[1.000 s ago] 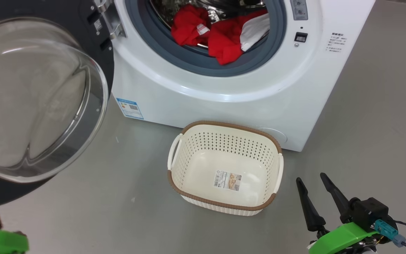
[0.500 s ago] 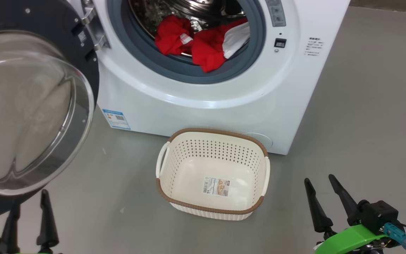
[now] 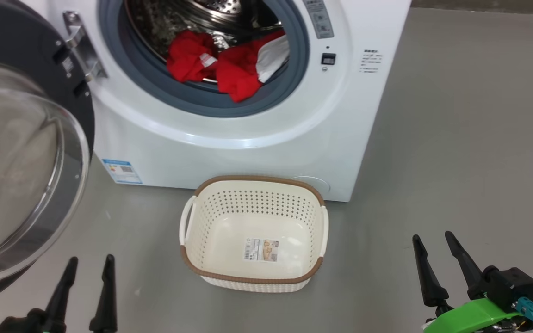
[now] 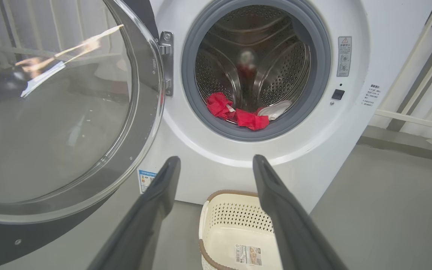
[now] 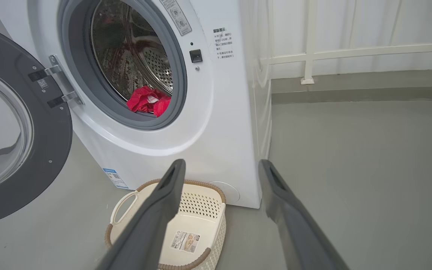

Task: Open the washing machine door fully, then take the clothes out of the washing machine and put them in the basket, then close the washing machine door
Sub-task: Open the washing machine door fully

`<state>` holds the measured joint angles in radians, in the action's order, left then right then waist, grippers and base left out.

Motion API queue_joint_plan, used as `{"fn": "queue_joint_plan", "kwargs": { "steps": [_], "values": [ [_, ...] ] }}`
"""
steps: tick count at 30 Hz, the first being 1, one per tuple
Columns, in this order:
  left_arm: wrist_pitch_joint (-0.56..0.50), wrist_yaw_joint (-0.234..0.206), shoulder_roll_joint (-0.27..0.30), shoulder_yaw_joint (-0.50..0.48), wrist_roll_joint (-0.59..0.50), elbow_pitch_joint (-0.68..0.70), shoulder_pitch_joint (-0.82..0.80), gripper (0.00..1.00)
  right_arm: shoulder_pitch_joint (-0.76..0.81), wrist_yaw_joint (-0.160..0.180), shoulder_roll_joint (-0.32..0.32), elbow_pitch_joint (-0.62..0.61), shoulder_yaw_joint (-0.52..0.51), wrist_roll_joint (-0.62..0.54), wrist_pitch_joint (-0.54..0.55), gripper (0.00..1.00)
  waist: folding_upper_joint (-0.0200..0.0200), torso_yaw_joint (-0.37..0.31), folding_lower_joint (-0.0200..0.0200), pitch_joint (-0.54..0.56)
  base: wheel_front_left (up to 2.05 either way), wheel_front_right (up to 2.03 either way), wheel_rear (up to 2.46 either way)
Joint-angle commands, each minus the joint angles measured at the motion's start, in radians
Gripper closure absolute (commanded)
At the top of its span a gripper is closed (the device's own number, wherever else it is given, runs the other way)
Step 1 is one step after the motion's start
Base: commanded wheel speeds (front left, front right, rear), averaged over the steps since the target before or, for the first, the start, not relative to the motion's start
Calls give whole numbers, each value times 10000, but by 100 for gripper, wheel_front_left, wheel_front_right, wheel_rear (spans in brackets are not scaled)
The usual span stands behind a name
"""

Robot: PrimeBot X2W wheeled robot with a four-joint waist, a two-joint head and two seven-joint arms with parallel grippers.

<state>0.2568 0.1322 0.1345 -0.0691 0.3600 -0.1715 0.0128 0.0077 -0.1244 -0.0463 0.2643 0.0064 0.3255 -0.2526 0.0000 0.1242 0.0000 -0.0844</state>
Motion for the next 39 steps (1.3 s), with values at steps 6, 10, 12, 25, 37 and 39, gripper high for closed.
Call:
{"fn": "queue_joint_plan", "kwargs": {
  "steps": [6,10,12,25,37,39],
  "values": [
    [49,-15,388,271,258,600,38,0,35,-63,-41,-352,93,208,-92,0,0,-709,0,14,0,0,0],
    [49,-15,442,490,356,651,35,0,19,-63,-40,-390,44,216,-92,0,0,-944,0,-40,0,0,0],
    [49,-15,487,615,420,714,12,0,10,-63,-40,-409,-3,225,-92,0,0,-1089,0,-80,0,0,0],
    [49,-15,565,847,521,1036,-88,0,90,-63,-40,-572,-297,345,-92,0,0,-1526,0,-216,0,0,0],
    [49,-15,688,930,663,1002,-239,0,-10,-63,-40,-589,-346,369,-92,0,0,-1448,0,-269,0,0,0],
    [49,-15,709,942,670,986,-247,0,-14,-63,-40,-591,-341,365,-92,0,0,-1448,0,-266,0,0,0]
  ]
}}
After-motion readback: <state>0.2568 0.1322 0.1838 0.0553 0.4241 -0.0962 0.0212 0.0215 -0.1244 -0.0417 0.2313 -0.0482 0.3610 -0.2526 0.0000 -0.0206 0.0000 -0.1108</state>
